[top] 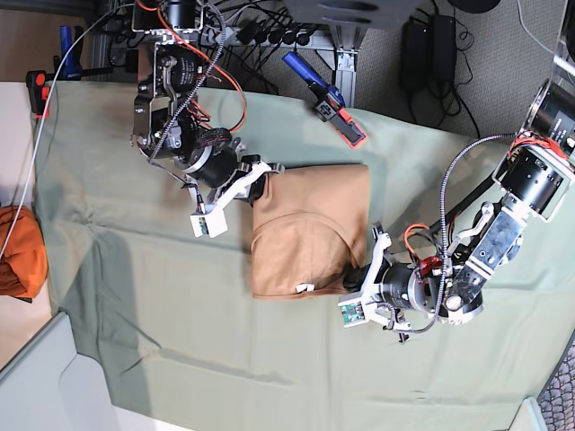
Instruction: Fold the T-shirt properly
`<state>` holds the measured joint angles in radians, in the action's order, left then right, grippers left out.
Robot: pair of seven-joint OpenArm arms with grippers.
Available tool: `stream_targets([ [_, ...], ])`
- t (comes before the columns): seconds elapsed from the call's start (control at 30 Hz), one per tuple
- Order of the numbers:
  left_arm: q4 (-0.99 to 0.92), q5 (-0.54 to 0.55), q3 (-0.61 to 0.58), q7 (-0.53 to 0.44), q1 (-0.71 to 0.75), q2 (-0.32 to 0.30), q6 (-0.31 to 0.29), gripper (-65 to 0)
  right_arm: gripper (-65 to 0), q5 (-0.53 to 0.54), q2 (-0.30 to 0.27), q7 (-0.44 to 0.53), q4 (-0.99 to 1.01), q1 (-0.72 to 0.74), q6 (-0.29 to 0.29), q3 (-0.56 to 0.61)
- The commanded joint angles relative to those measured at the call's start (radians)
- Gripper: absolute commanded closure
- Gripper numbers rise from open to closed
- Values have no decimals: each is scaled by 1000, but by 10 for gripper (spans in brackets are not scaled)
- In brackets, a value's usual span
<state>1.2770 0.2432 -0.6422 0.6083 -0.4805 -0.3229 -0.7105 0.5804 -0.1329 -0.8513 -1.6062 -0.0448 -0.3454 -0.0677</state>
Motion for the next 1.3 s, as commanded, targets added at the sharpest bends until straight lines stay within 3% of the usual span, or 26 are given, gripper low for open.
stream_targets([
  [0.0,15,3,7,-21,-35,-8,27,0,0,22,2,10,-21,11,-108,-3],
  [0.2,15,-5,9,-13,-36,-23,68,0,0,27,10,10,-48,-39,-107,-3],
  [0.33,24,10,9,48,-37,-28,80,0,0,13,9,17,-83,-58,-107,-14],
  [0.5,116,168,43,134,-34,-85,90,0,0,11,-4,16,-136,-69,-107,-89],
  [0.63,303,317,92,286,20,-166,89,0,0,11,-44,16,-165,-87,-107,-155],
  [0.83,591,362,204,317,257,-313,79,0,0,55,-129,1,-235,-209,-107,-231],
  [1.03,741,409,390,349,561,-431,78,0,0,75,-204,1,-304,-397,-107,-275],
  [1.13,768,424,480,362,716,-472,78,0,0,75,-222,1,-324,-487,-107,-277],
  [1.27,768,430,585,362,917,-480,73,0,0,82,-221,2,-327,-601,-107,-277],
])
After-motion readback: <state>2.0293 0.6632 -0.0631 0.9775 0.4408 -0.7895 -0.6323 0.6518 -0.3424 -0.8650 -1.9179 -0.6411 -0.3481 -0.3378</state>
